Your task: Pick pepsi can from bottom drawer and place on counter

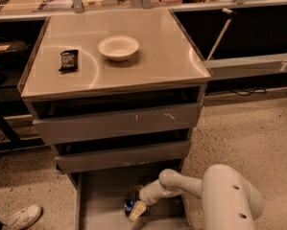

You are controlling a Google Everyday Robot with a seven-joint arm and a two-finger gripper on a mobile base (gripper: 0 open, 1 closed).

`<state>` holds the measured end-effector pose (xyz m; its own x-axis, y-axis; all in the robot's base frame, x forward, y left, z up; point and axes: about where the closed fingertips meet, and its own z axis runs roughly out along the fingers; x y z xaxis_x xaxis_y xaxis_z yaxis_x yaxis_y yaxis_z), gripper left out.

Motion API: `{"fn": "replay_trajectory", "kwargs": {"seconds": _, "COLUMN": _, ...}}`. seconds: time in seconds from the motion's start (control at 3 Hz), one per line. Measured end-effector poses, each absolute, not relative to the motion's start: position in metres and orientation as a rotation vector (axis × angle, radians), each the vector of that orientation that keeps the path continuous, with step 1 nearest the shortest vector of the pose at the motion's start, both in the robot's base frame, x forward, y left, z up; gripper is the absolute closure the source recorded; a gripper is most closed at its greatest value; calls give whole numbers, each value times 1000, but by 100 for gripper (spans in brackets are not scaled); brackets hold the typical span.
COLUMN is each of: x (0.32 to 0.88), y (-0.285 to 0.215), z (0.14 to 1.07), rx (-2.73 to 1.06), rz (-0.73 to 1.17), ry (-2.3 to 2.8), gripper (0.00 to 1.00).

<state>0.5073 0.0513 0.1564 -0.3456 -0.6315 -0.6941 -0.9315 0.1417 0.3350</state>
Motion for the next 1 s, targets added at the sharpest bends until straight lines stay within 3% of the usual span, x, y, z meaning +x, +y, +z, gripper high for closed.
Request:
{"fn": "replay_trajectory", "kwargs": {"seconds": 0.33, "x": 501, "y": 54, "z": 140, "rx": -1538, "rz": 1058, "ry": 2039, "gripper": 0}}
{"fn": "replay_trajectory", "kwargs": {"seconds": 1.0, "x": 487, "y": 54, "z": 121, "rx": -1580, "rz": 1067, "ry": 2077, "gripper": 42}}
